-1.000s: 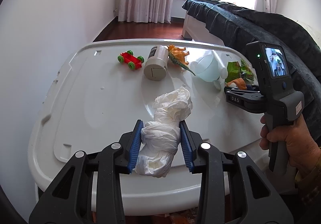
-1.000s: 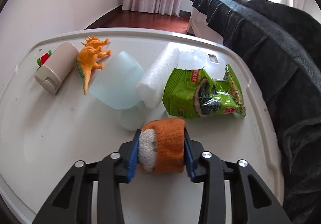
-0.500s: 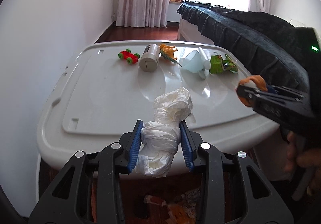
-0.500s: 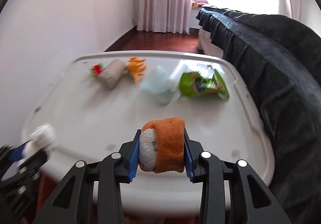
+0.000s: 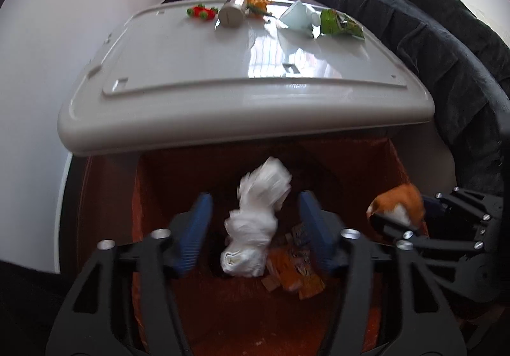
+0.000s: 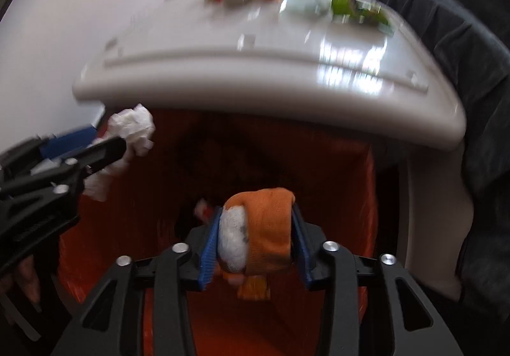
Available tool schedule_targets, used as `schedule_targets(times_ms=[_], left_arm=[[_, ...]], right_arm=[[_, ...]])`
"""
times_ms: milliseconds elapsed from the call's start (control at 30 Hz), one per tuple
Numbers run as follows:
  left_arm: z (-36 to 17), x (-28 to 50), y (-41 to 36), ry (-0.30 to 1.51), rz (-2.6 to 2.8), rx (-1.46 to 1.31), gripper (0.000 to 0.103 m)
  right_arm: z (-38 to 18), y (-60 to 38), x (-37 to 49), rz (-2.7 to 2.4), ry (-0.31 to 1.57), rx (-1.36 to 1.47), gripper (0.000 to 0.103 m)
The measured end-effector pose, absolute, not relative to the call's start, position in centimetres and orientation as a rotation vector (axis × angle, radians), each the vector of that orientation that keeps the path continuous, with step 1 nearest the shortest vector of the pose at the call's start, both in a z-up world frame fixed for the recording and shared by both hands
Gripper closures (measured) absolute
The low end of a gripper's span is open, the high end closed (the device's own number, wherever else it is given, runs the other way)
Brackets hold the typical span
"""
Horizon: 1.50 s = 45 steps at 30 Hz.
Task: Collect trash
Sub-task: 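Drop the tissue and orange cup into the bin and open both tools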
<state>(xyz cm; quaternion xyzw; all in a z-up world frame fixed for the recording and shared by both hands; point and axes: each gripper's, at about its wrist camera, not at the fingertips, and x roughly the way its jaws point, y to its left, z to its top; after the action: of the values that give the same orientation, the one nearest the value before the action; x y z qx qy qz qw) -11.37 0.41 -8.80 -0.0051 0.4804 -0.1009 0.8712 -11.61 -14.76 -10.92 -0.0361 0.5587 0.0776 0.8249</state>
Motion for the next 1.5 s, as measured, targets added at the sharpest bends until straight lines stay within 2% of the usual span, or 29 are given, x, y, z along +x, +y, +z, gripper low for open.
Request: schedule_targets(times_ms=[33, 67, 167, 233, 667, 867, 1033, 1233, 1500], left_arm=[[-8.9, -11.6, 0.6, 1.011, -0.205, -0.02, 0.025], [-9.0, -11.6, 0.6, 1.018, -0.201, -0.029, 0.024], [-9.0, -11.5, 0.7, 1.034, -0.194, -0.035, 0.023], [-8.7, -11.5, 1.0, 1.016, -0.198, -0.047, 0.023], [-5.5, -9.2, -0.3, 0.887, -0.249, -0.02, 0.023], [-2.8, -3.7, -0.6, 0.806, -0.247, -0.003, 0.023], [-1.6, 3.9, -0.7, 0.779, -0.227, -0.011, 0.023], [-3.3, 11.9, -2.1, 0.785, -0.232, 0.048, 0.023], [-7.8, 19.8, -3.1, 0.878, -0.192, 0.067, 0.023]], right_arm=[[-11.2, -14.9, -11.8, 0.148, 1.19, -0.078, 0.037], [-11.1, -15.1, -11.8, 0.132, 1.181, -0.078, 0.033], [-10.0, -16.1, -11.4, 0.101, 1.139, -0.047, 0.03], [-9.1, -16.6, -11.4, 0.087, 1.102, -0.019, 0.024], [-4.9, -18.6, -10.6, 0.041, 0.924, -0.02, 0.023], [-1.3, -19.8, -8.6, 0.027, 0.833, -0.014, 0.022], [1.0, -20.1, -6.6, 0.03, 0.762, 0.003, 0.021], [1.0, -20.0, -4.9, 0.057, 0.751, 0.023, 0.02], [-0.7, -20.7, -4.0, 0.072, 0.793, 0.049, 0.02]])
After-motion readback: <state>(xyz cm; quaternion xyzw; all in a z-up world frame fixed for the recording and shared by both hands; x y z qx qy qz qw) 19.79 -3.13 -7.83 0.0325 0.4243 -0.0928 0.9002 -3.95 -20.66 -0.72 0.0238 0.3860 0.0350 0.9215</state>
